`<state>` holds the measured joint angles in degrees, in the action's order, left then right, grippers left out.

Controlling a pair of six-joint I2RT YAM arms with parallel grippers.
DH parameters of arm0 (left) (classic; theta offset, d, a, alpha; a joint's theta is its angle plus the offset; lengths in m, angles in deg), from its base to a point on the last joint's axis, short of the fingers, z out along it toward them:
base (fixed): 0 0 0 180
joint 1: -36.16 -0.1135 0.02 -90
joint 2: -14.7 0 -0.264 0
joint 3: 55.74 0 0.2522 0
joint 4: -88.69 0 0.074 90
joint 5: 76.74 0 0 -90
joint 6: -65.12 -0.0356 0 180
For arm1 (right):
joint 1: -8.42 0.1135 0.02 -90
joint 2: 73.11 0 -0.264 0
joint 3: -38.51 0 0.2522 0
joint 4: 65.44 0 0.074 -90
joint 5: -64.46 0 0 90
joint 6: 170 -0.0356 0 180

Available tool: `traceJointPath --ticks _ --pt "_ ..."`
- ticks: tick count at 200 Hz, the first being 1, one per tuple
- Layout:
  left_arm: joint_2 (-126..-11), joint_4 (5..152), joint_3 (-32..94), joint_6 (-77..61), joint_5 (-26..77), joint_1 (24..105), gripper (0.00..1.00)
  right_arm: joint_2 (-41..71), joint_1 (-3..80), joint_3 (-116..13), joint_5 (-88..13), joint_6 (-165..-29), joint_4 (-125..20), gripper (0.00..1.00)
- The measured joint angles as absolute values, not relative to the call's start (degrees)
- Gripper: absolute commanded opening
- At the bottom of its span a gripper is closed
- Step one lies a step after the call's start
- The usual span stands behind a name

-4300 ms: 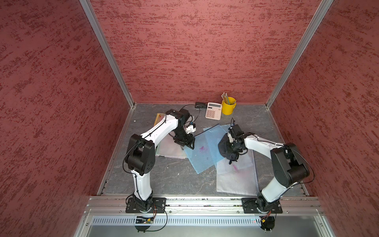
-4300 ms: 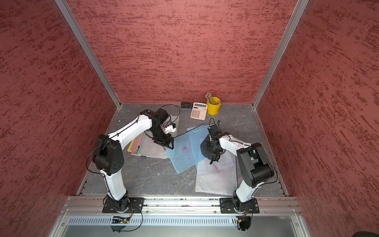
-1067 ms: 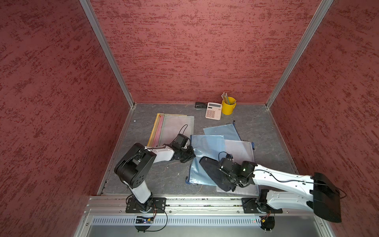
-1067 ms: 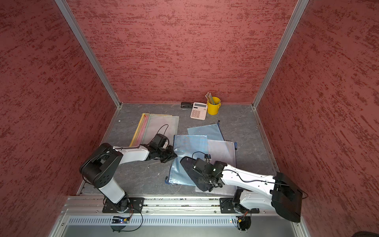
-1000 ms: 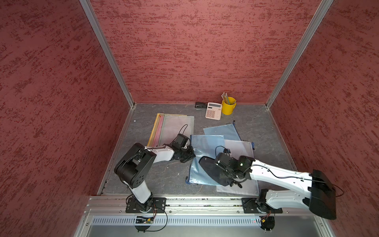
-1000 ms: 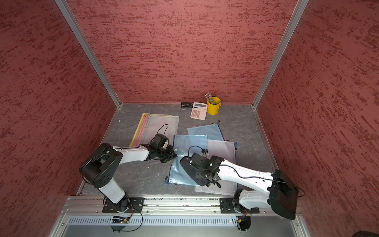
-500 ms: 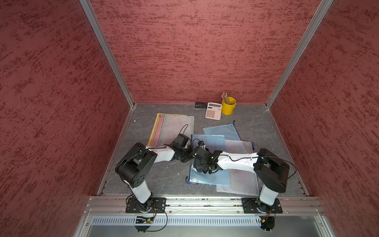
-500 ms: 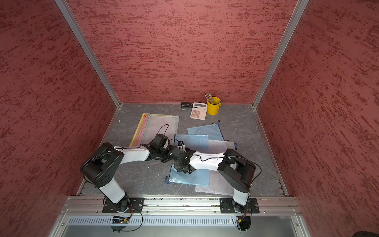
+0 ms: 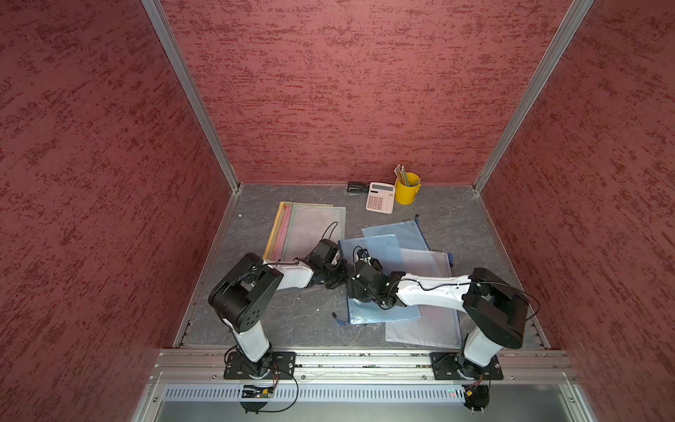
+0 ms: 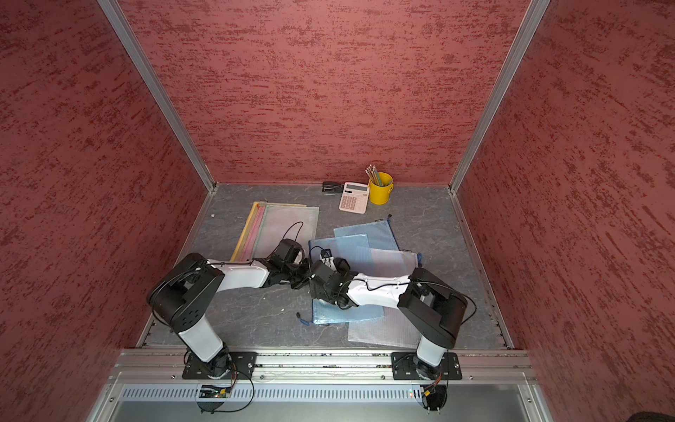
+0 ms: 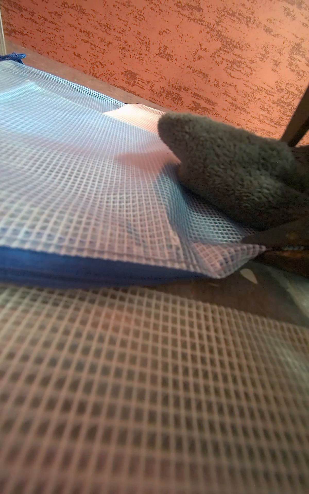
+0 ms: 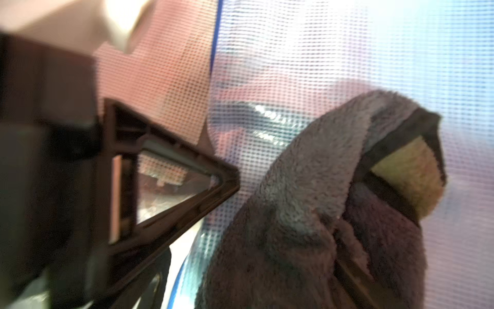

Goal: Wipe the document bag
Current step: Wipe the dirt from the document bag.

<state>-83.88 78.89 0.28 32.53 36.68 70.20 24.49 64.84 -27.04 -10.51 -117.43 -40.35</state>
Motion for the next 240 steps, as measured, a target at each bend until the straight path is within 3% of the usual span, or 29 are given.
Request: traceJointPath --ticks 83,164,240 --pt "-84.3 78.9 0.3 30.2 38.3 69.5 0.0 23.0 61.4 -21.6 -9.8 -118.2 -45.9 0.62" --pt "-84.3 78.5 0.3 28.6 40.5 68.5 0.0 18.7 60.6 -14.5 -6.9 -124.5 -48.3 0.0" --pt "-83.4 75.8 0.0 27.5 41.2 67.6 0.0 12.6 60.2 -25.9 -8.4 -121.1 -28.2 0.0"
